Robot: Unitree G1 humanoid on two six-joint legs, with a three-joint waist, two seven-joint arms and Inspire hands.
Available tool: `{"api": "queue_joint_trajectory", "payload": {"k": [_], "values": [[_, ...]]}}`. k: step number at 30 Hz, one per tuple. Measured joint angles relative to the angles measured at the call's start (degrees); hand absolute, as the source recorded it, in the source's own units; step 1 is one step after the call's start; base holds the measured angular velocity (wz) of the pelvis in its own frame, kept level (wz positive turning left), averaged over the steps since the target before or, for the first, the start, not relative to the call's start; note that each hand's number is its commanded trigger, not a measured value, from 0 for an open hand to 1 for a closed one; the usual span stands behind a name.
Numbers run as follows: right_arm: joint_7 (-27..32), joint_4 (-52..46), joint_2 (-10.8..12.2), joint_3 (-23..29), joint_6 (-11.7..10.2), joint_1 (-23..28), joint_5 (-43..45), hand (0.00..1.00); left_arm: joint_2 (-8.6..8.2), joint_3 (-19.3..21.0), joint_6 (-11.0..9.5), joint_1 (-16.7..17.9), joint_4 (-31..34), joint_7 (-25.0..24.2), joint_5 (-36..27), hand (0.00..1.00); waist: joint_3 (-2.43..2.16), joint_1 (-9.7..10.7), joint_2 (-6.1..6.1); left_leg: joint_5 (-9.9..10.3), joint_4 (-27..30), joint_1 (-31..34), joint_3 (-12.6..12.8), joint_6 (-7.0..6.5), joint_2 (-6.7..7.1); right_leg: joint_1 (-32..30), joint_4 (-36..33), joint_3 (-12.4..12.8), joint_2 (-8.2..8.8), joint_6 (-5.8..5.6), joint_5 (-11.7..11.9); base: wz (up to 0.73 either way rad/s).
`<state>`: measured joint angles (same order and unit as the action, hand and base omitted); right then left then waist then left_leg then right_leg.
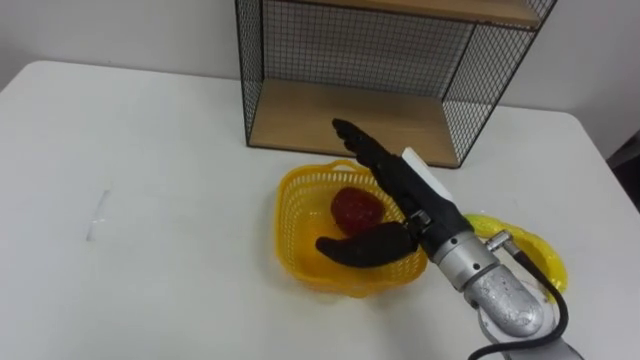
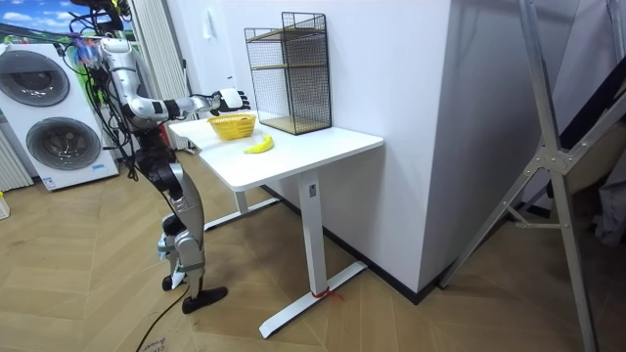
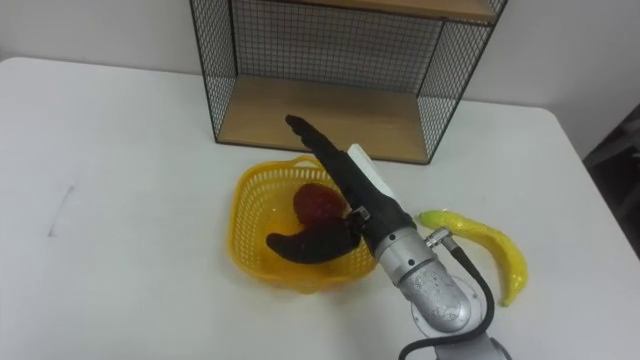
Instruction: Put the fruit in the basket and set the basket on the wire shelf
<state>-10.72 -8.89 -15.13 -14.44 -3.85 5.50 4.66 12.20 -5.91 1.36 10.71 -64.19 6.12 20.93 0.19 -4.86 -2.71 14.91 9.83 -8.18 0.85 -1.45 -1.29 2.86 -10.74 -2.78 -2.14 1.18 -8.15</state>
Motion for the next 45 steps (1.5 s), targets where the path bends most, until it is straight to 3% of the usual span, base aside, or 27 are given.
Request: {"api": "queue_joint_trajectory", "payload": {"k": [10,17,19,21,25,29,32,37,40,45], "values": [[0.1,0.0,0.0,0.8,0.0,0.0,0.0,0.0,0.01,0.1,-0.1,0.0,0.1,0.2,0.0,0.0,-0.09,0.2,-0.12,0.0,0.1,0.0,-0.1,0.0,0.01,0.1,0.0,-0.2,0.03,0.0,0.0,0.0],[4.0,-3.1,0.1,7.3,0.0,0.0,-0.1,0.0,-0.36,0.8,-0.4,0.9,-0.1,-0.1,0.0,0.0,0.3,0.6,0.53,0.0,0.2,0.0,0.0,0.0,0.01,0.1,-0.2,0.0,0.04,0.0,0.0,0.0],[6.6,-5.6,0.2,9.7,-0.7,-0.1,-1.1,0.0,-0.34,1.3,-0.5,1.1,0.0,-0.1,0.0,0.0,0.38,0.8,0.95,0.0,0.2,0.0,0.0,0.0,-0.01,0.1,-0.2,-0.1,0.03,0.0,0.0,0.0],[10.3,-6.1,0.2,12.0,-2.7,-1.7,-2.1,0.0,-0.36,1.6,-0.6,2.1,0.0,-0.1,0.0,0.0,0.34,1.8,1.46,0.0,0.2,0.0,0.1,0.01,-0.02,0.1,-0.1,-0.1,0.04,0.0,0.0,0.0],[14.9,-5.9,0.0,15.6,-4.0,-2.7,-4.7,0.0,-0.41,2.2,-1.3,2.8,0.1,0.0,0.1,0.0,0.25,2.0,1.73,0.0,0.2,0.0,0.1,0.01,-0.01,0.1,-0.1,0.0,0.01,0.0,0.0,0.0],[17.4,-5.9,-0.3,20.0,-4.2,-2.7,-4.6,0.0,-1.69,6.0,-1.8,4.3,0.8,1.0,0.1,0.0,-0.11,3.4,1.39,0.0,0.1,0.0,0.1,0.0,0.04,0.0,0.0,0.0,0.02,-0.01,0.0,0.0],[20.1,-5.0,-1.5,22.8,-4.2,-2.6,-4.3,0.0,-1.7,7.4,-1.7,5.3,0.9,1.0,0.1,0.0,-0.28,4.3,1.04,-0.1,0.2,-0.5,0.0,0.05,0.02,0.4,0.0,0.0,0.0,-0.01,0.0,0.0],[22.9,0.4,-1.6,24.5,-3.9,-1.1,-2.5,0.0,-1.66,8.6,-1.2,5.4,0.0,1.0,0.0,0.0,0.0,4.6,-0.35,-0.1,0.3,-1.1,0.1,0.06,0.05,1.1,-0.1,0.1,0.05,-0.02,0.0,0.0],[23.0,4.6,-1.9,24.7,-3.5,-1.0,-1.9,0.0,-1.48,9.2,-0.9,4.7,0.0,0.8,0.1,0.0,-0.06,4.6,-1.04,-0.1,0.2,-1.1,0.1,0.07,0.1,0.9,-0.5,0.3,0.03,-0.03,0.0,0.0],[22.1,9.0,-2.7,24.7,-3.5,-1.4,-2.8,0.0,-1.02,9.7,-0.5,4.5,0.1,-1.0,0.0,0.0,0.0,4.4,-1.56,-0.1,0.4,-1.2,0.2,0.07,0.11,0.9,-0.7,0.4,0.05,-0.03,0.0,0.0]]}}
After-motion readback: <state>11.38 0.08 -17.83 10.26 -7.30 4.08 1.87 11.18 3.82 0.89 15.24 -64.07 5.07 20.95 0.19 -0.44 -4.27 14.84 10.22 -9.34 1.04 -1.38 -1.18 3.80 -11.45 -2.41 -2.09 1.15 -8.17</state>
